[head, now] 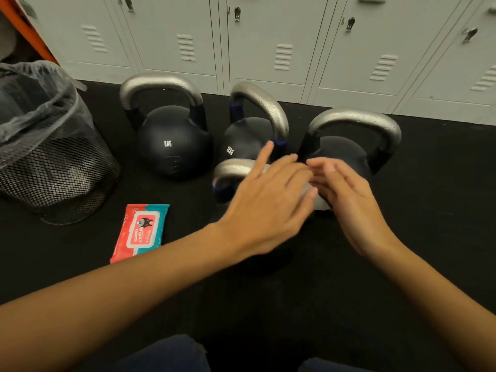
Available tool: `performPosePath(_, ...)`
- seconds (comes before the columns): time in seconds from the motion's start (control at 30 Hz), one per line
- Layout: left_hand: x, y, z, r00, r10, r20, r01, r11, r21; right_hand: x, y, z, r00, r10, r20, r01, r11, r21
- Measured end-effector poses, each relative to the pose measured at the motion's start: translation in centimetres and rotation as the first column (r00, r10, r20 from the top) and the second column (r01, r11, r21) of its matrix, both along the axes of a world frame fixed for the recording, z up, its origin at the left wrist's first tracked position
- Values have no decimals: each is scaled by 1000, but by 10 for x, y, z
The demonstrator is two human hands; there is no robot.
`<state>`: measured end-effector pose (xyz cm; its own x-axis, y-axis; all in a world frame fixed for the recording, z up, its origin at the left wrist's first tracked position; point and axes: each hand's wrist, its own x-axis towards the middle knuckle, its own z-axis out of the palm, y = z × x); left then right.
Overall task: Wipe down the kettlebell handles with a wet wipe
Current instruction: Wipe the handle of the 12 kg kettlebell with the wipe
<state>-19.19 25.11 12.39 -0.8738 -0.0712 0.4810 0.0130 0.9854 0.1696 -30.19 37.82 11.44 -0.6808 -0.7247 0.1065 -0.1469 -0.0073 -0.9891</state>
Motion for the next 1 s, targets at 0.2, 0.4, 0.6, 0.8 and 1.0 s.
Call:
performPosePath(0.2, 39, -59, -25, 953, 275, -125, -205, 892, 403, 15, -13, -6, 941, 77, -329, 7, 969, 246)
performPosePath(0.4, 64, -76, -61, 918, 336, 210, -396, 753, 525, 13, -40, 8, 911, 195, -363, -32, 911, 410)
performPosePath(0.6, 60, -70, -67, 903, 289, 318, -420, 748, 513, 5, -12, -22, 995, 93, 22, -96, 956, 278)
performPosePath(0.8, 59, -70, -67, 910, 282, 304, -408, 738, 538, 24, 21, -66, 991, 8, 131, -31, 984, 176)
performPosePath(1.0, 56, -69, -68, 911, 301, 282, -412, 708, 574, 38, 26, -80, 998, 24, -65, -15, 990, 141)
